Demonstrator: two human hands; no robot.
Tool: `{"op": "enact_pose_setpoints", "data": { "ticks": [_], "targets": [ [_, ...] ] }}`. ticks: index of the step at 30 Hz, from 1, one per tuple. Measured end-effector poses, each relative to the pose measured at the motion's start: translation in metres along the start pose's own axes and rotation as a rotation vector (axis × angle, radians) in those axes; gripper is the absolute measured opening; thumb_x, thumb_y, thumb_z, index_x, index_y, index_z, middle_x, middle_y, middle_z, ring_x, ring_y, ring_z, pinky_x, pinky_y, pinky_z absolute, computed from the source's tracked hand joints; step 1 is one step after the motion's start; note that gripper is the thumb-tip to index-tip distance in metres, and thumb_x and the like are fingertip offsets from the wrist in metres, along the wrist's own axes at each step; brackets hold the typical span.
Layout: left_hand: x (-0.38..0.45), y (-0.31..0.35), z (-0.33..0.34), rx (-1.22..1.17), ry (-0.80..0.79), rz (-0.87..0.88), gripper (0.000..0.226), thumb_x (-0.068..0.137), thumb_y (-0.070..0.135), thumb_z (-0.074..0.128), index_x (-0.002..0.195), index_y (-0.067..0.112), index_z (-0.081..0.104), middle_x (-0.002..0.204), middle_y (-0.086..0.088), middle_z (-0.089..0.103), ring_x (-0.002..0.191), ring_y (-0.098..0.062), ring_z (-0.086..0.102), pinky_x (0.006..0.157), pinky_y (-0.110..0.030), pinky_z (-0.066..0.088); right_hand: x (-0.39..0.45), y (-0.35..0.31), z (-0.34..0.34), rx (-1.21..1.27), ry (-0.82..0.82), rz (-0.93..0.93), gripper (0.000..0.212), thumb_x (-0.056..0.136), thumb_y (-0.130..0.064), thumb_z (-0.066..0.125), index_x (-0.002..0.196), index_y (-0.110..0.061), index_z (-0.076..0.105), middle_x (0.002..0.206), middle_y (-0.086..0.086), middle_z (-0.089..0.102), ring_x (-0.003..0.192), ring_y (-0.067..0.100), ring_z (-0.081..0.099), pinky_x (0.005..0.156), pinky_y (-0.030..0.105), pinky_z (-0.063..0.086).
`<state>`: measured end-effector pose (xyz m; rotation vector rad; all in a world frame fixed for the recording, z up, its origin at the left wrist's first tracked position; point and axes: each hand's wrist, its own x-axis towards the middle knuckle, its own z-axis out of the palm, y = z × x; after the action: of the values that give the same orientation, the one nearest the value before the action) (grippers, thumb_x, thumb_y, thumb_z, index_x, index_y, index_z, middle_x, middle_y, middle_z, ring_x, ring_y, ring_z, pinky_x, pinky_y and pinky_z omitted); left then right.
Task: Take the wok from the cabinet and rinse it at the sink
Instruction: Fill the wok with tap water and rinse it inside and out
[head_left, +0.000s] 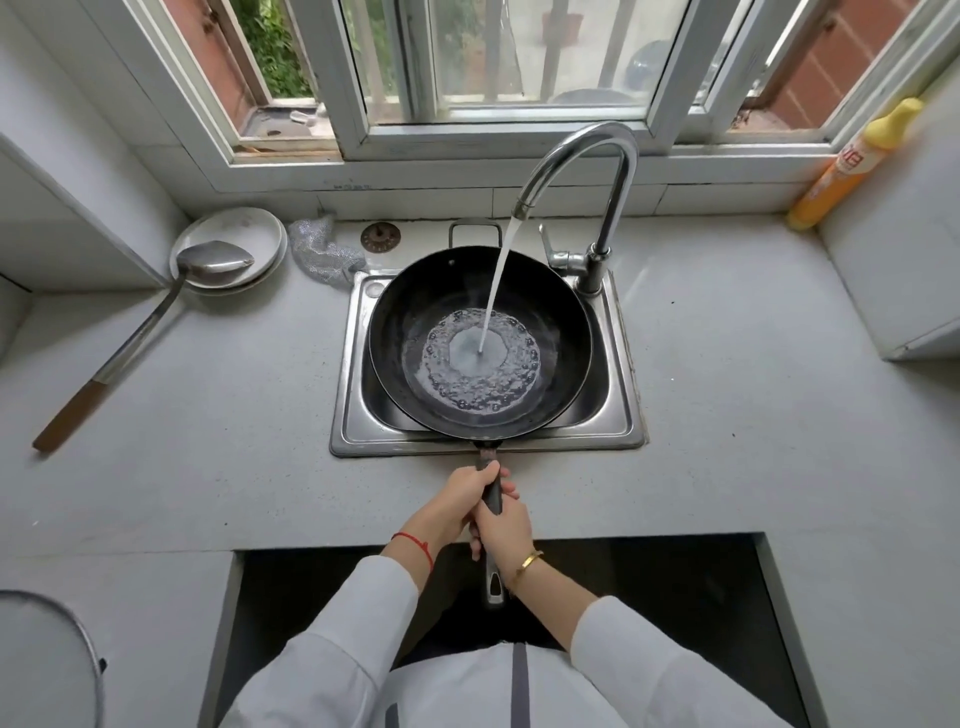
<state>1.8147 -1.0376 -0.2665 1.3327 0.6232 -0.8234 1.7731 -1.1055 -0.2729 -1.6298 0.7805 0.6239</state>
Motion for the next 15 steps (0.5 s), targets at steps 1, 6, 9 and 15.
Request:
{"op": "enact_pose_setpoints", "data": {
  "ticks": [1,6,9,15],
  "targets": [
    [-0.0001,-0.0002,0.0008,-0.005,-0.012,0.009,0.024,0.104,0.024,0.039,0.105,0.007,0.056,0.088,-0.009,0.067,0.072,-0.014,0.066,0.052,-0.018,0.051,0.0005,0.001,0.0,-0.004,0.022,0.0,0.024,0.097,-0.027,0.051,0.09,-0.006,0.061,0.055,0.004,0.055,0.034,0.01,0.048,0.034,0.019,0.041],
    [-0.0027,-0.0041,0.0043,-0.053,-0.038,0.045,0.021,0.103,0.021,0.041,0.1,0.005,0.055,0.081,-0.006,0.059,0.075,-0.017,0.059,0.074,-0.026,0.049,-0.0016,0.007,-0.0016,-0.019,0.103,-0.054,0.019,0.095,-0.029,0.053,0.092,-0.012,0.06,0.062,0.006,0.06,0.029,0.006,0.048,0.032,0.017,0.039],
    [-0.0068,-0.0045,0.0048,-0.158,-0.103,0.046,0.02,0.104,0.019,0.039,0.096,0.006,0.052,0.078,-0.006,0.055,0.075,-0.019,0.054,0.078,-0.03,0.046,-0.0035,0.0077,-0.0004,-0.067,0.14,-0.104,0.02,0.092,-0.033,0.056,0.088,-0.013,0.058,0.067,0.007,0.063,0.033,0.009,0.052,0.032,0.017,0.04],
    [-0.0086,0.0017,0.0046,-0.237,-0.233,0.085,0.017,0.104,0.017,0.038,0.098,0.005,0.049,0.075,-0.005,0.054,0.078,-0.022,0.056,0.086,-0.034,0.045,-0.0077,0.0047,-0.0047,-0.134,0.211,-0.227,0.014,0.089,-0.029,0.061,0.1,-0.023,0.054,0.076,0.0,0.065,0.06,0.018,0.067,0.045,0.029,0.056]
  ]
}}
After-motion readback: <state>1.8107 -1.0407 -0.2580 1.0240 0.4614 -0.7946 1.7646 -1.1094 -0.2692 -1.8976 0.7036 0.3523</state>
